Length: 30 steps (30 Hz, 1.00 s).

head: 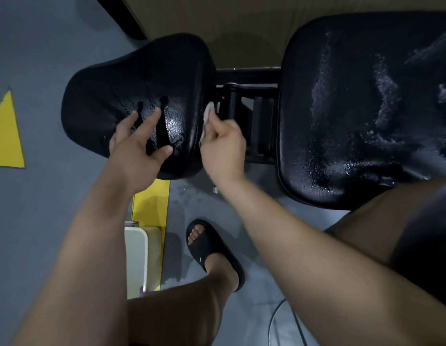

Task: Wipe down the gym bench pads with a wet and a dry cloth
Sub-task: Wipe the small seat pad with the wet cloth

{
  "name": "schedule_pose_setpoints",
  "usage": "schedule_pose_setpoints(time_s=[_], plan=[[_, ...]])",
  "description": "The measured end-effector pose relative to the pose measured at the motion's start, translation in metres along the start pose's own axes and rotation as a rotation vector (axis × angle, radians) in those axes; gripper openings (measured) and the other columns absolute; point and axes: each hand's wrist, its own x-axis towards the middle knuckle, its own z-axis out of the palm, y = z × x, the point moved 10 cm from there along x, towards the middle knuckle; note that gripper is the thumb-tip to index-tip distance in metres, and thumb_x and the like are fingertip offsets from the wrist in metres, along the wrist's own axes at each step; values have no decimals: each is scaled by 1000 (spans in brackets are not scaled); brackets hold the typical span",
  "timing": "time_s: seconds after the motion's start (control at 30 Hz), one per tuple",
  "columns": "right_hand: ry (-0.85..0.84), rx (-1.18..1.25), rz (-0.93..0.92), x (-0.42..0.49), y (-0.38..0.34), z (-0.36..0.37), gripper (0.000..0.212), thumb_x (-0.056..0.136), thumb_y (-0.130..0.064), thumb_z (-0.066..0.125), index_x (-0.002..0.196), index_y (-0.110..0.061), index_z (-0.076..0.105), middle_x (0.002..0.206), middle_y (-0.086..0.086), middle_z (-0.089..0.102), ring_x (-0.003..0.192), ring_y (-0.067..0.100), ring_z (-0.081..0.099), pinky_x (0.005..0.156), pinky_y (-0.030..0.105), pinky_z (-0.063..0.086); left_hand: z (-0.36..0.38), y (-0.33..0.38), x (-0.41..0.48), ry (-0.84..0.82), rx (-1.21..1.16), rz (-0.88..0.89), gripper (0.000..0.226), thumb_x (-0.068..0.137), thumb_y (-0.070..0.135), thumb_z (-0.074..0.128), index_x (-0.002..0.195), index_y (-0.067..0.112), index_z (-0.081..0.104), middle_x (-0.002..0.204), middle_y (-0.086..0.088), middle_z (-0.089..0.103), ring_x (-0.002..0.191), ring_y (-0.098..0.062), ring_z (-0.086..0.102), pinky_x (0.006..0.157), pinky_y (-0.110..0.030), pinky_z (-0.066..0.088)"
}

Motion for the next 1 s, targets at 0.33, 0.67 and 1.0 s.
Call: schedule_pose_setpoints(time_s=[0.33,0.67,1.0], plan=[[-87,95,135,-63,27,10,40,101,-5,55,141,-9,60,87,5,47,69,12,51,72,5,39,1,-6,0,44,24,30,68,98,33,65,155,46,30,168,1,12,154,-25,14,119,-28,12],[-209,78,252,-100,25,20,25,105,-3,49,115,12,66,75,-8,41,65,-10,54,58,2,34,3,-13,-7,38,-15,21,67,99,34,64,155,46,30,168,-2,12,154,-24,13,122,-31,12],[-99,121,71,-103,7,16,26,101,3,54,124,8,66,75,-7,43,62,0,51,61,14,46,6,-27,-16,3,-21,33,70,97,35,66,155,48,28,169,-3,8,155,-27,11,123,-35,14]])
